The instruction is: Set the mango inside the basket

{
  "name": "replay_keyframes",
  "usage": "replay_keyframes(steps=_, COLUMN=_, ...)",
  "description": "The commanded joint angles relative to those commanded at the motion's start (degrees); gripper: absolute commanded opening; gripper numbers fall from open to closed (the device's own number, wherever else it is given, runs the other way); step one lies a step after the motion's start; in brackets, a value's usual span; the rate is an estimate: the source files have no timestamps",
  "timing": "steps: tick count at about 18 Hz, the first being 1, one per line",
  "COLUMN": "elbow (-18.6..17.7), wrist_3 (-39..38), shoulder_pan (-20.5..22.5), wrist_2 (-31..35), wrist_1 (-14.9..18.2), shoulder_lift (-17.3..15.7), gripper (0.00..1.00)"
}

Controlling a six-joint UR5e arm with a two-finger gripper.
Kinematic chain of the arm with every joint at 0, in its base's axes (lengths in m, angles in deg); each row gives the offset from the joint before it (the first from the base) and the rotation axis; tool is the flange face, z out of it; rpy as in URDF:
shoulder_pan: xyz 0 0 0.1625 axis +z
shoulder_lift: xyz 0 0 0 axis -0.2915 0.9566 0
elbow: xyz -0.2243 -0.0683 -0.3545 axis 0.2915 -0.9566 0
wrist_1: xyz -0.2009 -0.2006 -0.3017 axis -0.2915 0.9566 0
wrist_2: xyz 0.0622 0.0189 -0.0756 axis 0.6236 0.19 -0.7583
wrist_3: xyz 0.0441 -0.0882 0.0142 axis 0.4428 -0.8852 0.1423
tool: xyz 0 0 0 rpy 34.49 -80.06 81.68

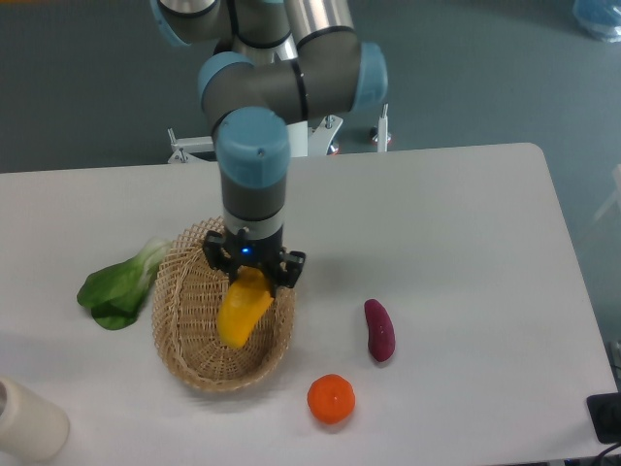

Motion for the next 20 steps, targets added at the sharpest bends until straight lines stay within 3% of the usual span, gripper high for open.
replay_keyframes(steps=5, elbow=-0.4, wrist_3=-0.1, shoulder_pan=-1.6, wrist_2=0.0, wrist_1=-1.6, shoulder_lift=3.4, gripper=0.23)
replay_keyframes(steps=14, elbow=-1.1, wrist_3=0.6, shoulder_pan=-1.8, wrist_2=0.3, wrist_1=-1.8, shoulder_lift=5.9, gripper=0.27)
replay_keyframes(steps=15, elbow=-0.5, wrist_3=0.6, shoulder_pan=-1.8, wrist_2=0.2, wrist_1=-1.8, shoulder_lift=5.5, gripper=0.35)
replay_keyframes(steps=16, elbow=-0.4, wrist_3=0.8, shoulder_pan=-1.8, wrist_2=0.2, wrist_1=-1.8, shoulder_lift=5.5, gripper=0.54)
replay_keyframes(steps=17, elbow=-0.4, wrist_3=0.7, shoulder_pan=-1.8, wrist_2=0.3, wrist_1=-1.8, shoulder_lift=5.5, gripper=0.66)
replay_keyframes(steps=18, elbow=-0.4, wrist_3=0.6, shoulder_pan=-1.8, wrist_2=0.4, wrist_1=-1.9, shoulder_lift=5.5, gripper=1.00)
replay_keyframes(steps=20, elbow=-0.6, wrist_3=0.5, shoulder_pan=-1.8, wrist_2=1.0, wrist_1=-2.6, shoulder_lift=5.4, gripper=1.00)
